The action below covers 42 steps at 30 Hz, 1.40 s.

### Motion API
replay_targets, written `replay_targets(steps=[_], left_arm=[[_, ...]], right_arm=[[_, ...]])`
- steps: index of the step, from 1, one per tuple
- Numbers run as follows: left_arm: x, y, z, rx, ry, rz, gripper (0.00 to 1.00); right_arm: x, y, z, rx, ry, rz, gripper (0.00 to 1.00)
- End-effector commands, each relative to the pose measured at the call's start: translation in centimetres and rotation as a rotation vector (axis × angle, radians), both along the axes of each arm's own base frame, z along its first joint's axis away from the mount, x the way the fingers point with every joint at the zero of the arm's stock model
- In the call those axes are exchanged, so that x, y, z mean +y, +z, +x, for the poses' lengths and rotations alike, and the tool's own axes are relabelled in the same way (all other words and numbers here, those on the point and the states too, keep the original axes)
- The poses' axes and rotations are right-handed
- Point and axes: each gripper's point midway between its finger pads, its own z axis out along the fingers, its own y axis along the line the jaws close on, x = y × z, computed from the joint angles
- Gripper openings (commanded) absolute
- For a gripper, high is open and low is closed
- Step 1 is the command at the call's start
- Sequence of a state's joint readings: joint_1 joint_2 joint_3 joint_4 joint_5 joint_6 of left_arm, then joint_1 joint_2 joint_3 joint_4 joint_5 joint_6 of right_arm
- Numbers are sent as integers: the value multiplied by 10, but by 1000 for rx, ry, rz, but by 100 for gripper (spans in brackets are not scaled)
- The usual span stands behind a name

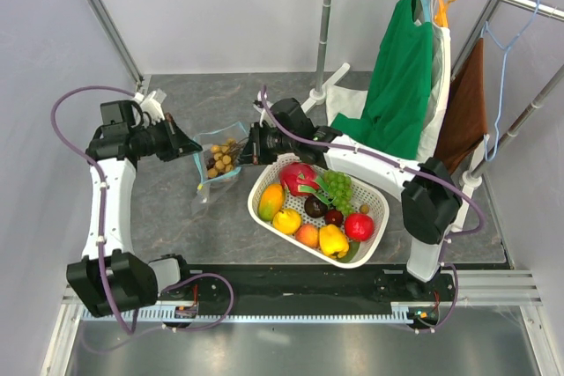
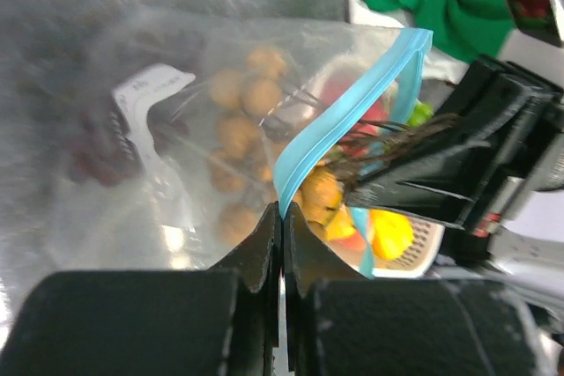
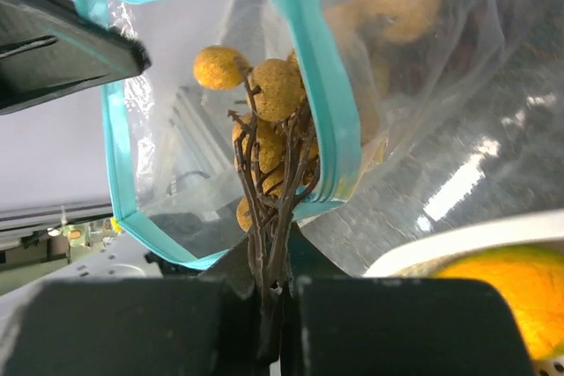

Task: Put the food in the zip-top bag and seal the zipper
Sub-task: Adjust the zipper food storage bag at the center of the board.

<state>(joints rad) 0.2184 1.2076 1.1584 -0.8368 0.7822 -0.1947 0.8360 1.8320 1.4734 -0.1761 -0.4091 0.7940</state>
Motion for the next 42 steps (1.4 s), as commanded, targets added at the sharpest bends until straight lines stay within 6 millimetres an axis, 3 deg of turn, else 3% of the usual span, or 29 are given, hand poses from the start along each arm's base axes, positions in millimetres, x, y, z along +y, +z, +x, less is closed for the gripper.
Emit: replay_targets(steps=[1,3,5,8,10,11,12,13,14,15,16,17,18,19,21,23,27,30,32,35,38,42], left_arm=[[25,53,5,-243,40,227,2],[29,75,-4,-308,49,284,2],[32,88,-11,-330,55,324,2],[35,70,-23,-263,16,374,2],[30,53,-26,-237,-37,386,2],[28,28,-26,-169,-66,384,2],[22,14,-26,-133,-107,380,2],[20,2,-27,-91,-123,364,2],[13,-10,-28,-50,-154,317,2],[11,-17,-25,-5,-155,281,2],[7,-18,-21,-6,-158,254,2],[0,-16,-20,-10,-169,201,2],[-5,-13,-18,-8,-158,162,2],[-8,-7,-13,-38,-162,134,2],[-10,-2,-9,-34,-143,110,2],[-9,-2,-5,-31,-139,110,2],[-9,2,-7,-53,-142,112,2],[-13,27,-10,-149,-163,116,2],[-20,63,-16,-291,-185,124,2],[-19,86,-18,-367,-182,148,2],[-20,76,-22,-298,-184,132,2],[-12,40,-23,-202,-181,176,2]], right_arm=[[12,107,-3,-184,66,214,0],[19,122,-9,-176,84,253,0],[26,122,-14,-155,96,259,0],[27,107,-21,-159,116,211,0],[21,81,-18,-162,105,106,0],[13,68,-18,-159,97,21,0],[5,59,1,-257,39,-68,0],[1,56,6,-286,25,-101,0],[-4,56,10,-312,13,-124,4],[-8,60,14,-372,14,-143,21],[-8,63,12,-384,26,-137,24],[-7,66,10,-399,45,-126,27],[-7,71,7,-419,69,-116,43],[-6,72,0,-419,106,-99,50],[-13,72,-3,-415,126,-95,58],[-25,64,1,-408,119,-121,59],[-42,66,13,-401,105,-116,61],[-51,76,19,-427,119,-105,64],[-62,84,25,-450,118,-97,66],[-79,88,31,-453,128,-87,67],[-95,84,29,-463,186,-122,70],[-123,73,20,-508,255,-219,71]])
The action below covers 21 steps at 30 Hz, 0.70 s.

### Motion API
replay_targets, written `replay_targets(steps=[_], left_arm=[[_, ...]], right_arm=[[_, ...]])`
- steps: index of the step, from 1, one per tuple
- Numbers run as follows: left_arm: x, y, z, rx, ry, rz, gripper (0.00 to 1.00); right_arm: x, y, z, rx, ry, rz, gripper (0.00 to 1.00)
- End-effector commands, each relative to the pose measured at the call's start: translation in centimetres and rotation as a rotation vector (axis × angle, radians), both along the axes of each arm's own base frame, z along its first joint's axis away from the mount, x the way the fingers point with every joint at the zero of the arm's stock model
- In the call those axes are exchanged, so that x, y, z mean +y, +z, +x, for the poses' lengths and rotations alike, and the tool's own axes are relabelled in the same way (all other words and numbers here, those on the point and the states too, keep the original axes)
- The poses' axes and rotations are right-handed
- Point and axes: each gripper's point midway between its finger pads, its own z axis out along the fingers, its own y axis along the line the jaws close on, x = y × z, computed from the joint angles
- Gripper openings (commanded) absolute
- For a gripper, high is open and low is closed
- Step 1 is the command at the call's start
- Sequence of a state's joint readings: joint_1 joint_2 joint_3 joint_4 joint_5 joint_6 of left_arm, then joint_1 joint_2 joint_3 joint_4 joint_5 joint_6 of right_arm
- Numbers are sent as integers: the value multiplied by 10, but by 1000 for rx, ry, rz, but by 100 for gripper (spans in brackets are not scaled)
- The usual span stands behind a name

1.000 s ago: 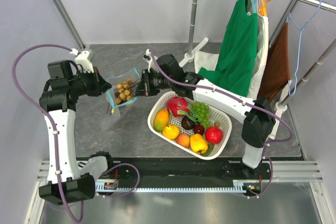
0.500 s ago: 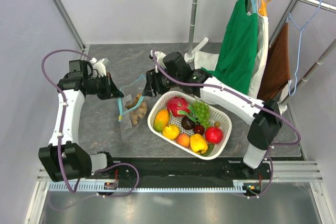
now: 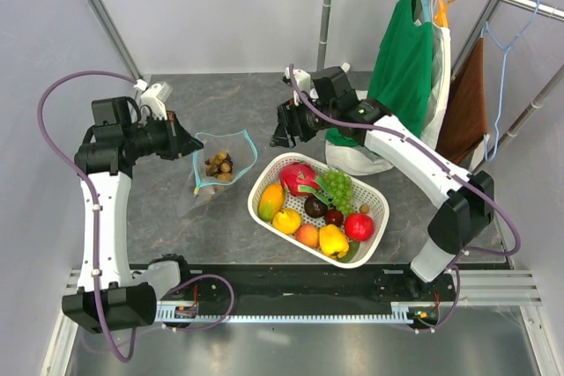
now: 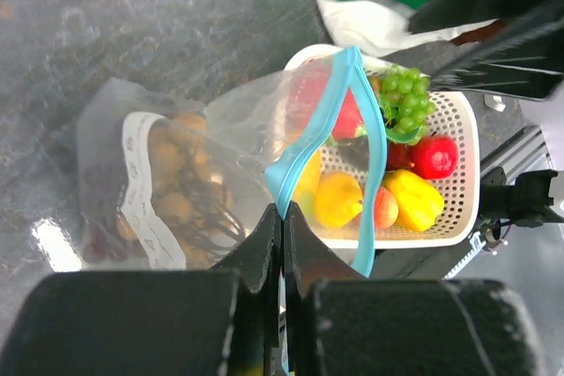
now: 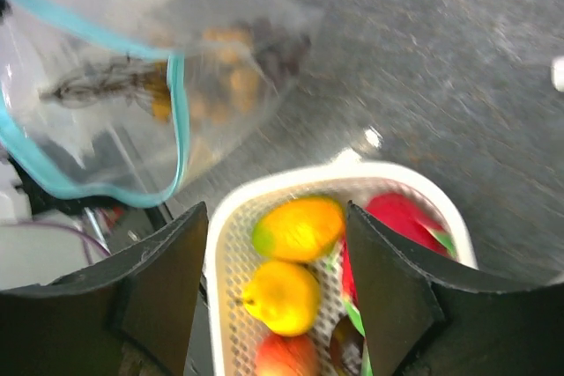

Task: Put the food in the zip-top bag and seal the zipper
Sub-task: Adjust the zipper food storage bag at the center of the board, then pick up the fake fruit from the bin.

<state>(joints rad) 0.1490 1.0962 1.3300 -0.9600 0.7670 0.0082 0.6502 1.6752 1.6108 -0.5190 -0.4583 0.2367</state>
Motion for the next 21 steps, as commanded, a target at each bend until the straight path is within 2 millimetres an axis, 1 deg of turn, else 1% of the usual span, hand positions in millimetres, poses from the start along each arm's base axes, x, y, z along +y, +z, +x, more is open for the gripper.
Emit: replay_targets(steps=[1,2,3,4,5,6,7,8,9,11,12,13,14,15,17,18,19,21], left_arm=[[3,-32,1,86,-14,19,2],[3,-34,1,90,-15,17,2],[1,-36,0,96,-17,7,2],[1,-36,1,98,-14,2,2],[1,-37,2,102,-13,-2,2],[0,-37,3,106,-17,-9,2],[0,-37,3,107,-17,-11,2],[0,-37,3,107,-13,-9,2],[1,-38,4,109,-12,-9,2],[0,-38,4,105,-15,-9,2],[1,-39,5,106,-13,-7,2],[1,-39,5,107,-11,-10,2],[1,-39,5,109,-9,-10,2],[1,-40,6,108,-10,-9,2],[2,-41,7,115,-4,-9,2],[2,-41,7,118,-2,-12,2],[1,-41,7,118,-1,-15,2],[1,-41,7,119,0,-16,2]], right_arm=[[-33,-3,-30,-77,141,-111,71],[-41,0,-36,-108,152,-125,73],[-50,-17,-43,-135,204,-175,74],[-58,-26,-49,-132,218,-205,75],[-65,-26,-54,-156,221,-222,78],[-73,-42,-58,-156,241,-263,79],[-79,-47,-64,-159,271,-284,79],[-82,-49,-69,-169,288,-294,79],[-86,-60,-75,-149,297,-310,79],[-83,-62,-87,-123,334,-279,78],[-80,-70,-99,-99,369,-265,78],[-71,-68,-103,-105,389,-221,77],[-67,-66,-106,-122,387,-200,77],[-55,-71,-110,-160,407,-168,77],[-43,-74,-114,-200,415,-143,75],[-29,-77,-122,-231,447,-126,75],[-22,-86,-125,-223,465,-136,75],[-8,-95,-134,-234,499,-150,76]])
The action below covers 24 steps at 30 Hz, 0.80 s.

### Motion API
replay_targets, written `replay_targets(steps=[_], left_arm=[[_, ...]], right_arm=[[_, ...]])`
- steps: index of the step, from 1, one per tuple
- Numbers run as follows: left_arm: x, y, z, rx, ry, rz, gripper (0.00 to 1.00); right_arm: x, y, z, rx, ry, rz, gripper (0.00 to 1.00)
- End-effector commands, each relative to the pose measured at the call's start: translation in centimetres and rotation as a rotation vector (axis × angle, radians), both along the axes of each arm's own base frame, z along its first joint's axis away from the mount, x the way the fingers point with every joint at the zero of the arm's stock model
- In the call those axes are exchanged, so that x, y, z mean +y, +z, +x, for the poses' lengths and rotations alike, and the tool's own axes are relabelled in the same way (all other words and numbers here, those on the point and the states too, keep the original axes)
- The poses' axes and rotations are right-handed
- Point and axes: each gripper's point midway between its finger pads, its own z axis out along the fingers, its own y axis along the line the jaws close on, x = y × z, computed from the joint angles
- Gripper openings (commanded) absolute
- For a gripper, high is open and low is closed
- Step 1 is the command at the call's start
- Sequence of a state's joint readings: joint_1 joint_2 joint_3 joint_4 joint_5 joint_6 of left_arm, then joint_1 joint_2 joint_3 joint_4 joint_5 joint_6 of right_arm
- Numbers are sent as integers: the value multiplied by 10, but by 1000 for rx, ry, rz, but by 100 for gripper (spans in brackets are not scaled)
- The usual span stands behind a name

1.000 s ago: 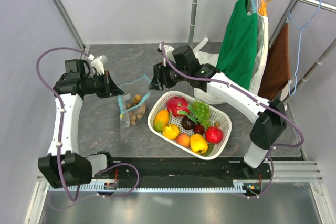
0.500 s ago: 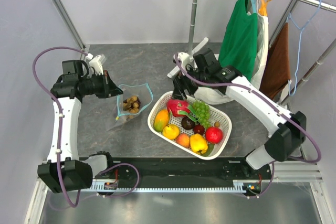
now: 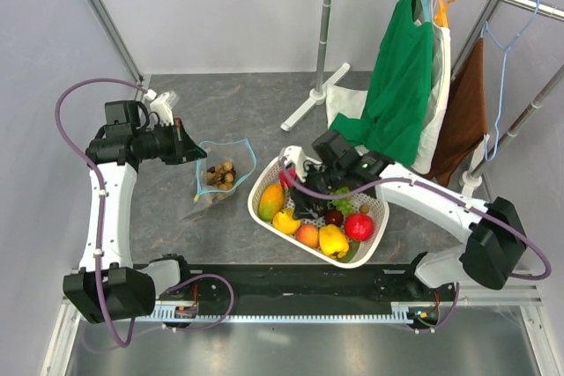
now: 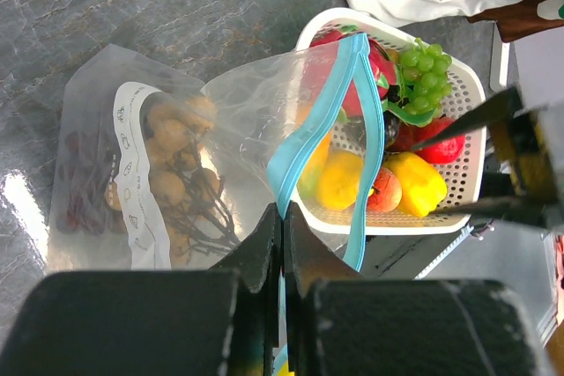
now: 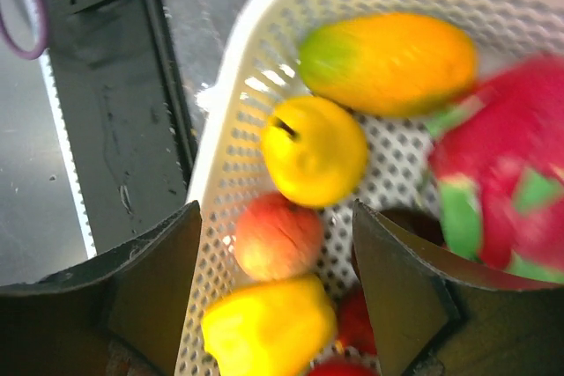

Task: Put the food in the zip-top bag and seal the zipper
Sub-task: Pick up the fake fruit from the bin.

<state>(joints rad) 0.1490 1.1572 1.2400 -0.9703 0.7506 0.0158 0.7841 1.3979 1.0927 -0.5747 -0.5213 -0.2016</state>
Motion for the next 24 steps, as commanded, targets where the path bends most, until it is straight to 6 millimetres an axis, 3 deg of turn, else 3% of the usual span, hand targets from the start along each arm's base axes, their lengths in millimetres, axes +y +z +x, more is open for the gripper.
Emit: replay_targets(steps=[1,4,10,16,24], left_arm=[[-1,6,5,-36,-6,-7,2],[-1,6,4,-39,-5,-4,2],[-1,9,4,-50,-7,2,2],[-2,6,4,-39,-12,-6,2],[-1,7,3,-44,-12,-3,2]], right_arm=[[48,2,-4,-94,94,97,78],[56,-14,-3,-107,120,73,79],[49,-31,1,-202,221,24,84],[42,-38,-13,-283,429,31,88],[28,-64,-27,-339,649,8,88]])
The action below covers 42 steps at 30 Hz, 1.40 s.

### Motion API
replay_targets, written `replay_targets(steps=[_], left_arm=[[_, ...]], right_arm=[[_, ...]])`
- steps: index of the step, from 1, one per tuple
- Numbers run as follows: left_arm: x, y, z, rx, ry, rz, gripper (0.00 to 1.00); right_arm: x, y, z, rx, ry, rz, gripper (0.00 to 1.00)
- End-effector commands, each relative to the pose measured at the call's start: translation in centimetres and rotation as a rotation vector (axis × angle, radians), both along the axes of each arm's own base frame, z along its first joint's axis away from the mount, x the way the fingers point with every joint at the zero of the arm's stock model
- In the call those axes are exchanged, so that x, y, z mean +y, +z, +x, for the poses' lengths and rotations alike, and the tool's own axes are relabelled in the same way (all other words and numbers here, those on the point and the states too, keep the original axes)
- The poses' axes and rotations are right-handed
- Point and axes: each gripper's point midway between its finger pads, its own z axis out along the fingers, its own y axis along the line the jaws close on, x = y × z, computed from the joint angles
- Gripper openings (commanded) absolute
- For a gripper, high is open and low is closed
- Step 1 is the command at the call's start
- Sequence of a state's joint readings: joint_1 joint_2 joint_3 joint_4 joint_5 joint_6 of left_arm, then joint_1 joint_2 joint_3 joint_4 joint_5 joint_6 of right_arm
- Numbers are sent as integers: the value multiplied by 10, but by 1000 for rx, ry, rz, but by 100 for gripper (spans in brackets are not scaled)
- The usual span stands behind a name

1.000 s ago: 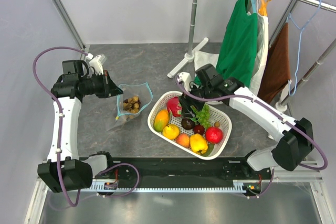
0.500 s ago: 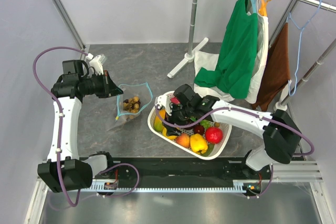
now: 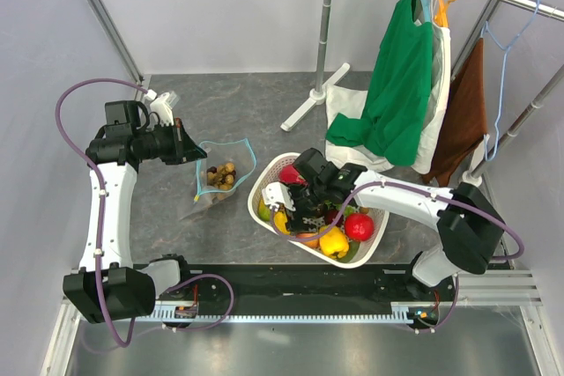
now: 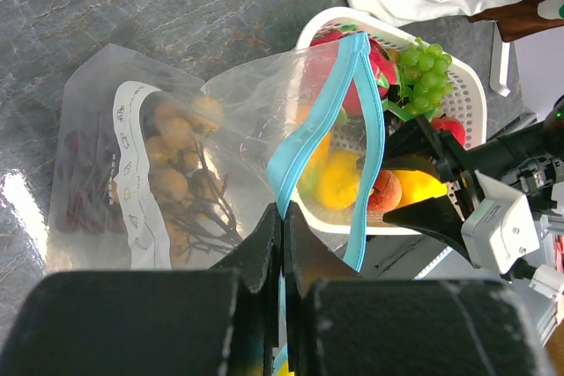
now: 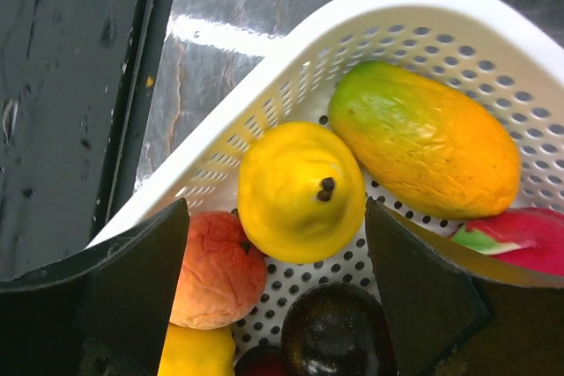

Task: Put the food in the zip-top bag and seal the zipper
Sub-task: Pick up the fake fruit from the bin.

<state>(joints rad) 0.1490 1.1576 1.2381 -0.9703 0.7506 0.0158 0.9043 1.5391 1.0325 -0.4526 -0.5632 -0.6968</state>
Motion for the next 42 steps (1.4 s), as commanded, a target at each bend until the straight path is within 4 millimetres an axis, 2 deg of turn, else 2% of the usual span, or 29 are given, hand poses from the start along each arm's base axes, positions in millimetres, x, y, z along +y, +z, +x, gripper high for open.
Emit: replay_targets(steps=[1,6,15,19,21,22,24,29,30,32,33,34,35,36,37,38,39,40,41,42], left_arm=[[-1,9,3,-49,-11,-3,2],[-2,7,2,-42,-14,-7,2],[-1,7,4,-45,-12,1,2],[-1,5,4,-39,-13,-1,2],[-1,4,4,-35,-13,-2,2],[-1,5,4,-36,-13,-2,2],[-1,4,5,-37,-14,0,2],[-2,5,4,-39,-17,-3,2],[-1,4,4,-36,-16,-3,2],[-1,3,4,-33,-16,-3,2],[-1,3,4,-35,-16,-1,2],[-1,3,3,-34,-17,0,2],[-1,3,3,-36,-15,1,2],[-1,4,4,-40,-14,2,2],[-1,3,3,-37,-18,1,2],[-1,3,3,-37,-16,2,2],[-1,4,3,-36,-13,2,2],[-1,3,3,-33,-16,2,2],[-1,4,4,-34,-15,-2,2],[-1,4,4,-32,-14,-3,2]], right_arm=[[-5,-11,-11,-63,186,9,87],[-3,-26,-2,-68,168,-34,88],[3,-40,12,-55,99,-74,90],[4,-34,13,-59,86,-61,82],[9,-20,15,-62,58,-34,75],[11,-8,17,-70,42,-12,68],[16,13,22,-69,0,28,62],[23,83,27,-91,-82,152,58],[28,105,31,-105,-97,196,57],[36,136,30,-72,-137,267,57],[46,167,38,-95,-155,343,57],[53,180,39,-52,-192,378,58],[61,206,44,-64,-206,440,58],[70,224,50,-71,-220,500,57],[79,225,56,-56,-231,512,56],[86,243,62,-42,-258,552,56],[93,248,66,-37,-263,570,56],[104,234,74,-13,-275,547,56],[110,240,82,-8,-303,559,56],[122,228,87,9,-319,548,56]])
